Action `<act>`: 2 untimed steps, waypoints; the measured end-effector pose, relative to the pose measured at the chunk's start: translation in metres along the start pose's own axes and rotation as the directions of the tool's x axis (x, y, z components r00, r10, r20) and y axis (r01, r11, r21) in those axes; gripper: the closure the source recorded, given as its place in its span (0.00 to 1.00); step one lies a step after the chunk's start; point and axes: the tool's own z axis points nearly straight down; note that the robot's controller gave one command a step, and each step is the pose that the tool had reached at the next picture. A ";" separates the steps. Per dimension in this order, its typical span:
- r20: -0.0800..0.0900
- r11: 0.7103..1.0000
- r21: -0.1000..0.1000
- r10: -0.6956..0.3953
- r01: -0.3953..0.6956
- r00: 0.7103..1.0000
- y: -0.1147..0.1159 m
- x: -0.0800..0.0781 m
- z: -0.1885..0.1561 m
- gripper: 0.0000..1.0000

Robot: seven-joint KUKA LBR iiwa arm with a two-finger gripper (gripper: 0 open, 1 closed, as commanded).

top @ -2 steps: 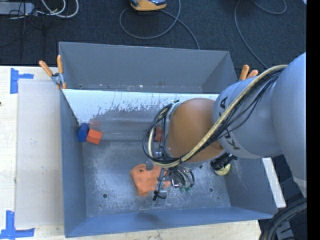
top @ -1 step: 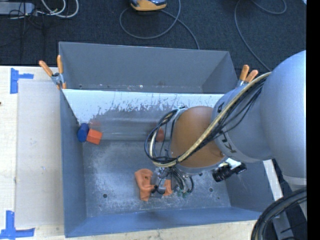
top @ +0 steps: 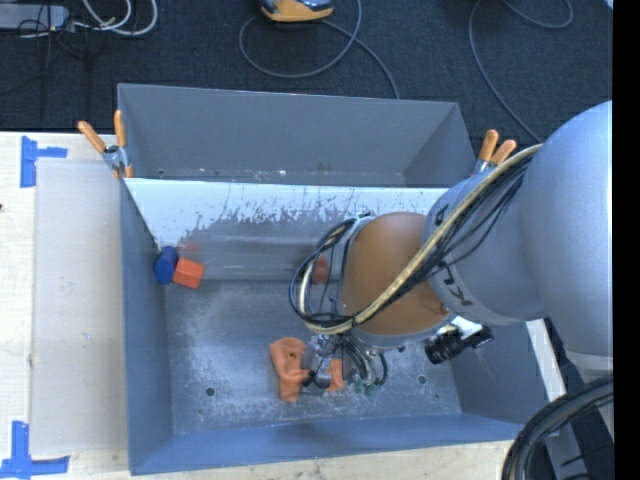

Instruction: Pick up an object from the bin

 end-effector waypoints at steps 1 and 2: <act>0.000 1.000 0.000 0.005 -0.005 1.000 0.000 0.000 0.000 1.00; 0.000 1.000 0.001 0.018 -0.018 1.000 0.006 -0.001 0.003 1.00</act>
Offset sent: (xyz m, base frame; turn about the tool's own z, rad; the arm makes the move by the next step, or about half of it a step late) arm 0.0021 0.0104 -0.0053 0.0256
